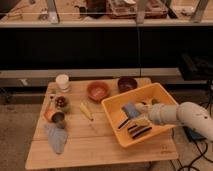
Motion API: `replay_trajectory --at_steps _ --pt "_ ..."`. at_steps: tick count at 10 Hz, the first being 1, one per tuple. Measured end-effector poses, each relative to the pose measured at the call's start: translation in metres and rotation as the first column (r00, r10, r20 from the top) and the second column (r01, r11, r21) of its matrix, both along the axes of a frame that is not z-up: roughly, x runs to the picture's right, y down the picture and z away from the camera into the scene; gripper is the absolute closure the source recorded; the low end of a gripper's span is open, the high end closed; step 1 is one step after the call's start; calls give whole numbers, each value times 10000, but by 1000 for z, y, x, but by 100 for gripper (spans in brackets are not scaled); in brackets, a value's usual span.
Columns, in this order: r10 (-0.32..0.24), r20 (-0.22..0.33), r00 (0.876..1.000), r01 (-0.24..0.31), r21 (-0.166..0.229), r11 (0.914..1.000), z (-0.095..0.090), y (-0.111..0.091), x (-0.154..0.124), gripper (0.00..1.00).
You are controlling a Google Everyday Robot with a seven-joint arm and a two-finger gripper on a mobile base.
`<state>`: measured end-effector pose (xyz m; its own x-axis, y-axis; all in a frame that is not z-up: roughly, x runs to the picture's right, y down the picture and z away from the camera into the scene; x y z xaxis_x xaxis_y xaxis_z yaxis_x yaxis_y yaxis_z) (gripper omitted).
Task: Place sponge in purple bowl
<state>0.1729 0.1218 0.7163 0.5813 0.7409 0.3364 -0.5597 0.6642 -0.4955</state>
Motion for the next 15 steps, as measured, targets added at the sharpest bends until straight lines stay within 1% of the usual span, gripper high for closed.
replay_trajectory --at_steps 1,2,3,5,7,8,11,12,13,14,15 --pt "-35 -170 9999 36 62 10000 4 -4 4 100" --pt "-68 -297 9995 72 133 9999 10 -13 6 100" --pt "-97 -442 9990 107 212 9997 18 -27 10 100" --pt "-117 -665 9977 137 296 9995 41 -69 19 100" --pt "-147 -832 9964 171 287 9994 63 -109 25 100" --pt "-172 -984 9950 197 246 9995 79 -136 30 100" --pt "-302 -1390 9898 308 20 9995 117 -203 47 100" --pt "-397 -1418 9891 388 -93 9992 128 -220 49 100" --pt "-502 -1412 9887 479 -197 9987 136 -237 50 97" --pt "-685 -1334 9887 630 -452 9970 146 -245 56 89" --pt "-928 -1209 9883 848 -700 9939 155 -246 65 78"
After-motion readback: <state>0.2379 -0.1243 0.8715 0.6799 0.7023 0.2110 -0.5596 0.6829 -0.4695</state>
